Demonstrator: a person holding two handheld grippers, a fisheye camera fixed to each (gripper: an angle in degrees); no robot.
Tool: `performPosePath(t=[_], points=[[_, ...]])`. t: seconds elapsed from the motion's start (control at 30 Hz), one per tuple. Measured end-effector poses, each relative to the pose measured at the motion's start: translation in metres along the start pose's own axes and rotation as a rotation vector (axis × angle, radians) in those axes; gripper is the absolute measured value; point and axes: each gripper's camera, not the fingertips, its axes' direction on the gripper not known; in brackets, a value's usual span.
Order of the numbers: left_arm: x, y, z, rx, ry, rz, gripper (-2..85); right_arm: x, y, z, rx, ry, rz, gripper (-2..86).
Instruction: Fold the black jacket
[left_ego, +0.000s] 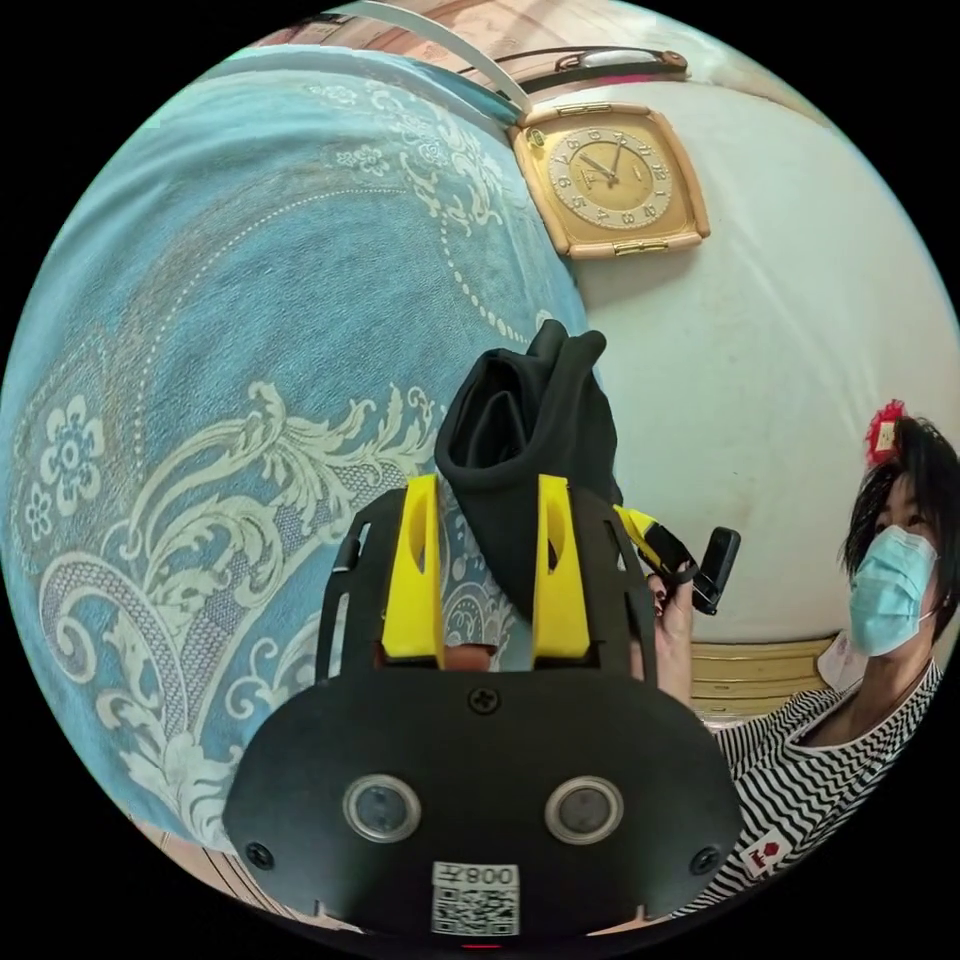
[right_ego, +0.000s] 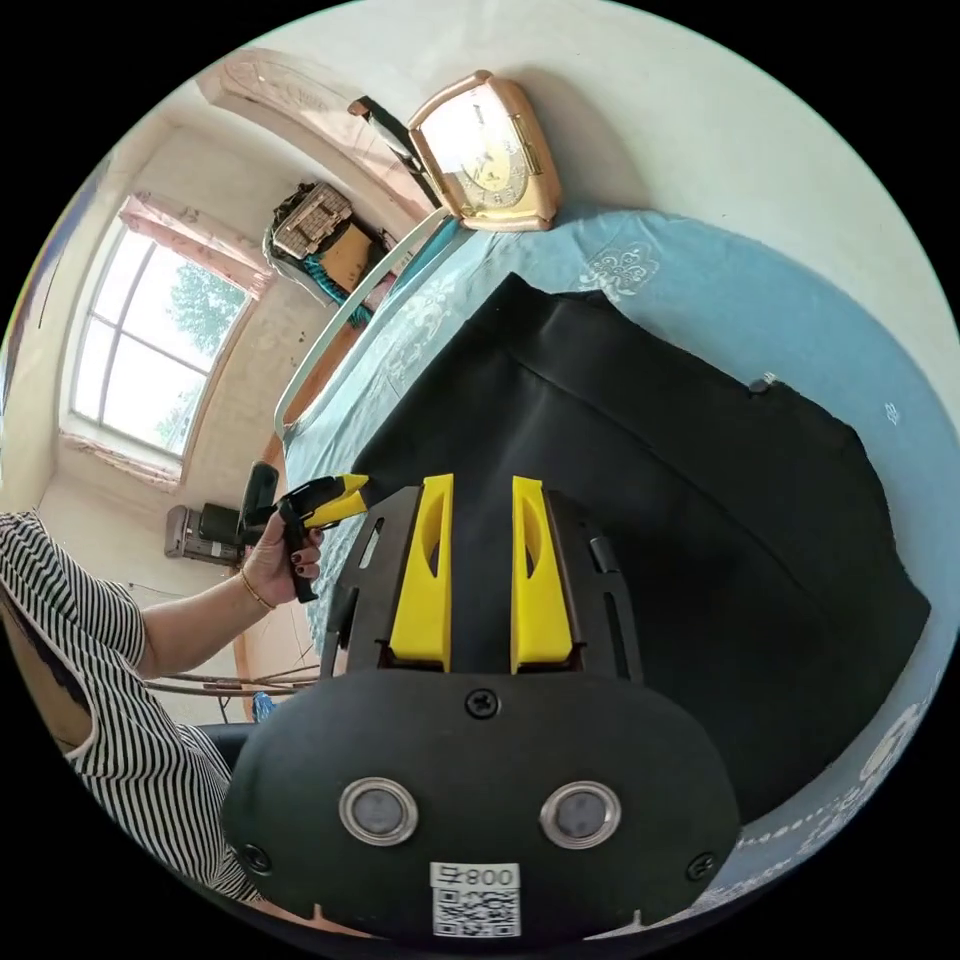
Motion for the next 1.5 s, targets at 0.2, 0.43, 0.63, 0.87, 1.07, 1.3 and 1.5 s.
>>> performPosePath(t=[0.2,0.43,0.63,0.87,1.07,1.3,1.5], points=[[-0.007,0.008,-0.002,0.033,0.045,0.058,9.8,-0.021,-0.078,0.031,-0.059,-0.028,-0.009,10.3],[0.026,0.033,0.002,0.039,-0.068,0.234,8.1,-0.038,-0.146,0.077,-0.128,-0.015,0.068,11.3],[0.057,0.058,0.020,-0.010,-0.166,0.408,7.8,-0.048,-0.178,0.102,-0.181,0.021,0.143,13.0],[0.096,0.098,0.060,-0.072,-0.283,0.631,7.2,-0.051,-0.208,0.125,-0.263,0.052,0.232,13.9],[0.120,0.134,0.102,-0.107,-0.380,0.766,6.8,-0.065,-0.227,0.152,-0.385,0.247,0.218,10.8],[0.120,0.167,0.134,-0.125,-0.404,0.806,6.7,-0.059,-0.213,0.142,-0.372,0.259,0.170,4.6],[0.128,0.202,0.158,-0.148,-0.403,0.881,6.6,-0.043,-0.185,0.093,-0.259,0.087,0.166,3.0]])
